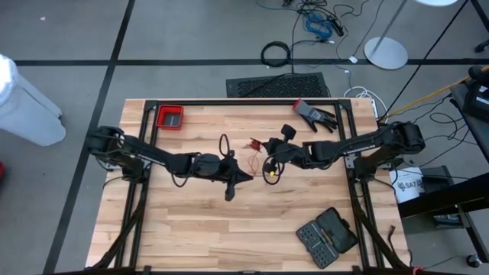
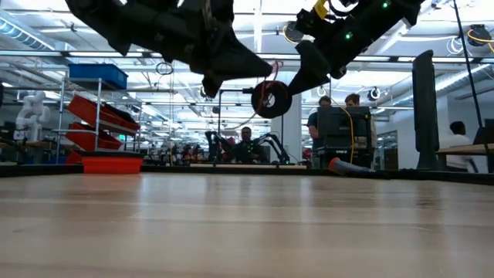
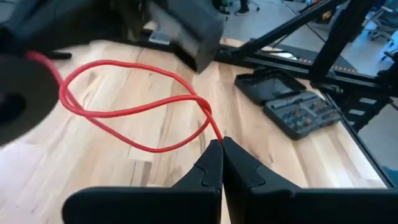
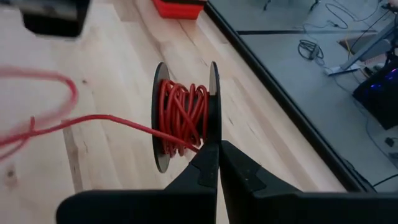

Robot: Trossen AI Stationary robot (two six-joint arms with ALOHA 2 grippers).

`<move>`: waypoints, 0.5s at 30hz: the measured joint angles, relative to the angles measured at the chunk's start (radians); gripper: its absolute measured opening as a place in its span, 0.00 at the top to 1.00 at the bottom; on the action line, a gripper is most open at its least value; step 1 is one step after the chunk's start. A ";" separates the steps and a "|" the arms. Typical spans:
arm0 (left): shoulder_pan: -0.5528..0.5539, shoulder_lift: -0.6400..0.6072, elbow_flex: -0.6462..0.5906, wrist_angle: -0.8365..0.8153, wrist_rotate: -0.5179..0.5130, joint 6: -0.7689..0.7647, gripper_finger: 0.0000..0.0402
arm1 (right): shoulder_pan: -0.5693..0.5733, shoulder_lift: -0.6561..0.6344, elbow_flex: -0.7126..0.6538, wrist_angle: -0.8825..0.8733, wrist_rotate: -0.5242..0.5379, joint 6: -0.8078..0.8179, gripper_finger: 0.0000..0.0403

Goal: Coil cords
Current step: Uncoil the red wire from the spool

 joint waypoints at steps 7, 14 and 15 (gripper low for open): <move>0.008 0.074 0.000 0.055 0.026 -0.001 0.99 | 0.007 -0.054 0.000 0.002 0.000 -0.009 1.00; 0.022 0.142 0.000 0.092 0.051 -0.024 0.99 | 0.026 -0.117 0.000 0.001 0.001 -0.020 1.00; 0.026 0.150 0.000 0.095 0.057 -0.026 0.99 | 0.030 -0.125 0.000 0.001 0.001 -0.023 1.00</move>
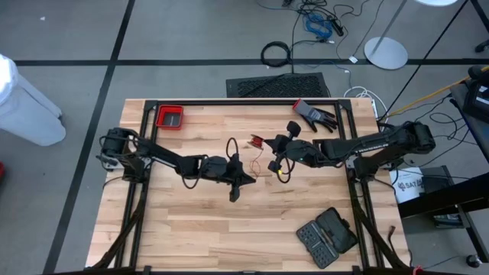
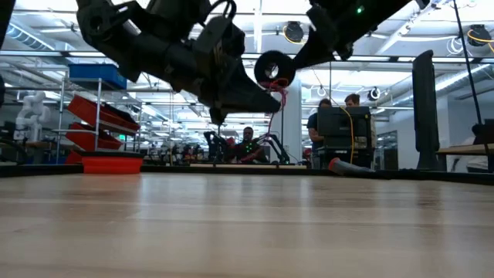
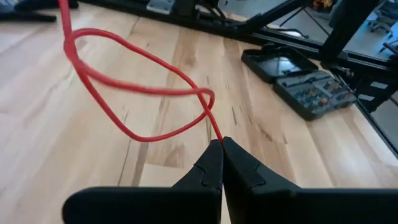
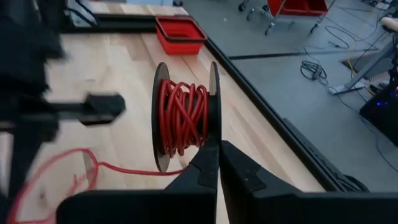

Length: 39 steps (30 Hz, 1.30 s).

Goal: Coil cords
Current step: Uncoil the red wire from the spool

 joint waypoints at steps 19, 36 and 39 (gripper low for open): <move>0.060 0.020 0.000 -0.065 0.003 0.001 0.99 | 0.051 -0.136 0.000 -0.128 -0.116 0.053 1.00; 0.102 -0.119 -0.001 -0.210 0.019 0.051 0.99 | 0.057 -0.136 0.000 -0.315 -0.114 0.158 1.00; 0.106 -0.152 -0.001 -0.265 -0.005 0.060 0.99 | 0.064 -0.135 0.000 -0.324 -0.114 0.168 1.00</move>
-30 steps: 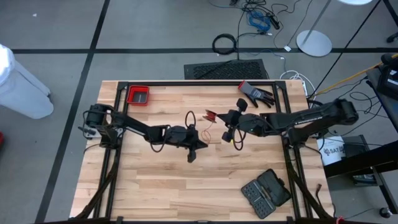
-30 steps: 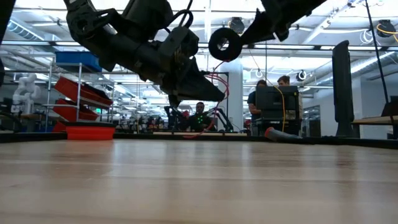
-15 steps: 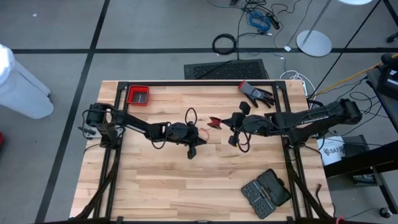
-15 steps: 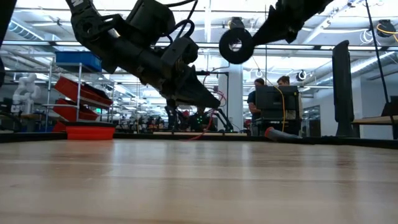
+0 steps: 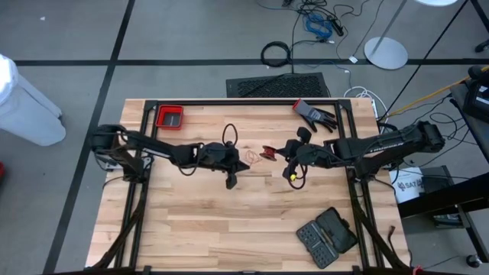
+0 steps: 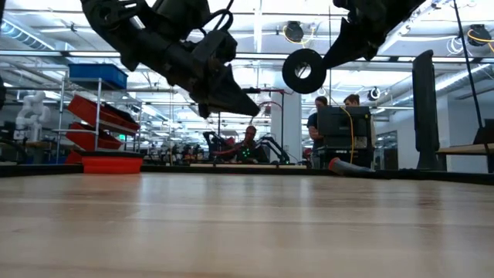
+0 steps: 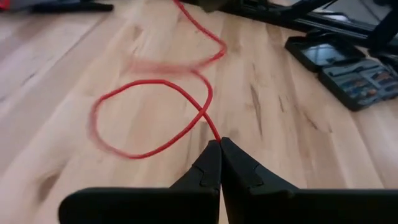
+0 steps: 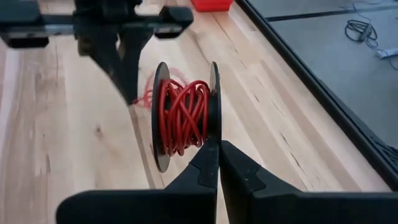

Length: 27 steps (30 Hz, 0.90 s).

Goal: Coil cords
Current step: Uncoil the red wire from the spool

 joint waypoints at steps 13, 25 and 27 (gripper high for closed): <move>-0.003 -0.133 0.000 -0.103 -0.057 0.021 0.99 | 0.013 0.000 0.000 -0.005 0.000 0.002 1.00; -0.068 -0.254 0.000 -0.009 -0.061 0.021 0.99 | 0.004 0.062 0.000 0.033 0.006 0.000 1.00; -0.078 -0.267 0.000 0.016 -0.060 0.021 0.99 | -0.001 0.078 0.000 0.036 0.006 -0.002 1.00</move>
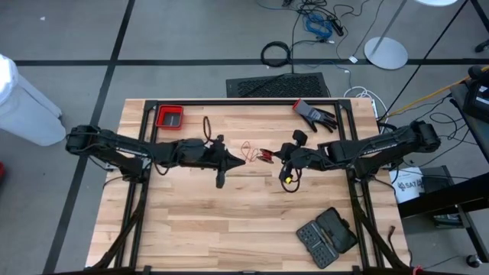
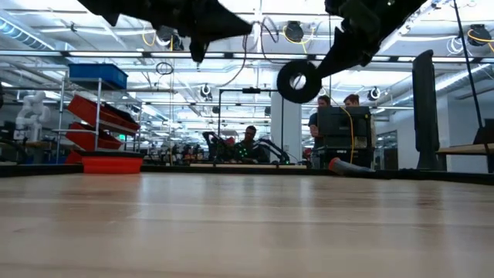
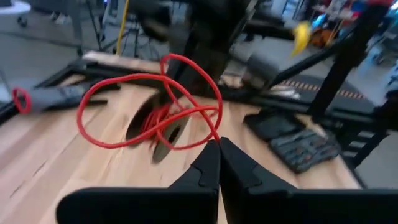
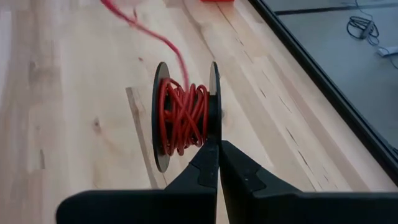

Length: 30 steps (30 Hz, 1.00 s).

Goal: Coil cords
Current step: Uncoil the red wire from the spool

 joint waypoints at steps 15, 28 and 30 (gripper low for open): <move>-0.073 -0.006 0.000 0.180 0.031 0.000 0.99 | -0.015 0.039 0.000 0.061 0.174 -0.039 1.00; -0.122 0.107 0.000 0.337 0.032 -0.022 0.99 | -0.036 0.039 0.000 0.171 0.218 -0.127 1.00; -0.122 0.138 0.000 0.365 0.032 -0.028 0.99 | -0.043 0.039 0.000 0.175 0.218 -0.136 1.00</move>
